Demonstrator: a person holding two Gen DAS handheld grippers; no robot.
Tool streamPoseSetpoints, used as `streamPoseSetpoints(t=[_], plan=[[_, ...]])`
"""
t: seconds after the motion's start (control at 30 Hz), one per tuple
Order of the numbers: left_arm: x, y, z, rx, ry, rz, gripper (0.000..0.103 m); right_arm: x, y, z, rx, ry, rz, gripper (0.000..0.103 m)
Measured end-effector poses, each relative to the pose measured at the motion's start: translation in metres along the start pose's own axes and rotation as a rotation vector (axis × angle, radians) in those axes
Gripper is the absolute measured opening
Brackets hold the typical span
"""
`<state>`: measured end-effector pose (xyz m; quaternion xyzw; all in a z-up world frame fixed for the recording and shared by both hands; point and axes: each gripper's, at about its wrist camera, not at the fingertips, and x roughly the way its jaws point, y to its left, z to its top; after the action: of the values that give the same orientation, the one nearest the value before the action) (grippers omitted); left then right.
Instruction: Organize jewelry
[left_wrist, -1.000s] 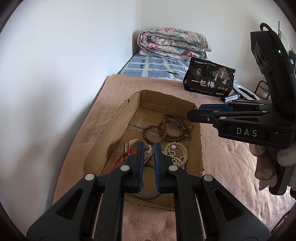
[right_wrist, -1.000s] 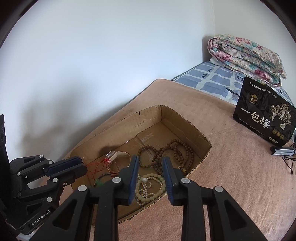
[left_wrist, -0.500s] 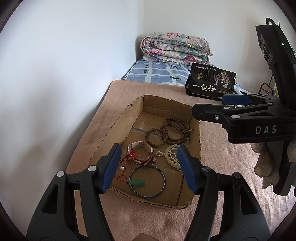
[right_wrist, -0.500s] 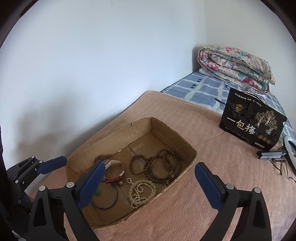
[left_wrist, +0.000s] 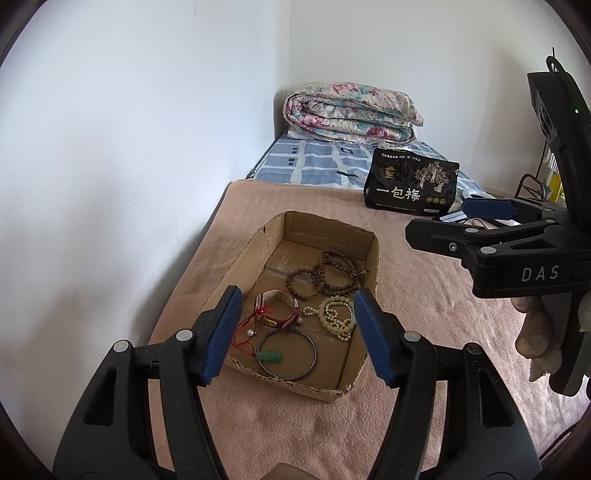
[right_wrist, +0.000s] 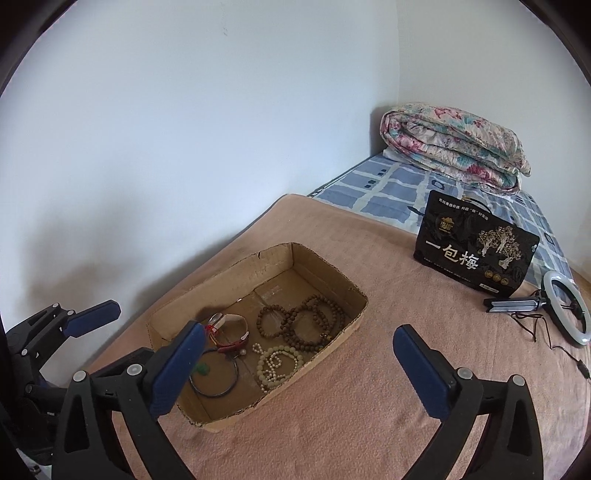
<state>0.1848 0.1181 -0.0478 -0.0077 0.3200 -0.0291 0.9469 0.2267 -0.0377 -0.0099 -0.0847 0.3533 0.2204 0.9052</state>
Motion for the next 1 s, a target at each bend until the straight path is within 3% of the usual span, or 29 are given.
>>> streamPoseSetpoints(t=[0.4, 0.53, 0.73, 0.87, 1.0], plan=[[-0.058, -0.023, -0.003, 0.017, -0.054, 0.02, 0.065, -0.074, -0.002, -0.016, -0.04, -0.066, -0.089, 0.103], [-0.077, -0.03, -0.008, 0.022, -0.071, 0.025, 0.08, -0.095, -0.005, -0.024, -0.031, -0.083, -0.094, 0.103], [-0.099, -0.038, -0.018, 0.029, -0.075, 0.035, 0.081, -0.115, -0.008, -0.038, -0.028, -0.097, -0.117, 0.103], [-0.111, -0.043, -0.025, 0.035, -0.079, 0.049, 0.091, -0.121, -0.007, -0.051, -0.044, -0.101, -0.161, 0.103], [-0.119, -0.045, -0.03, 0.03, -0.082, 0.064, 0.095, -0.125, -0.007, -0.061, -0.042, -0.098, -0.174, 0.103]])
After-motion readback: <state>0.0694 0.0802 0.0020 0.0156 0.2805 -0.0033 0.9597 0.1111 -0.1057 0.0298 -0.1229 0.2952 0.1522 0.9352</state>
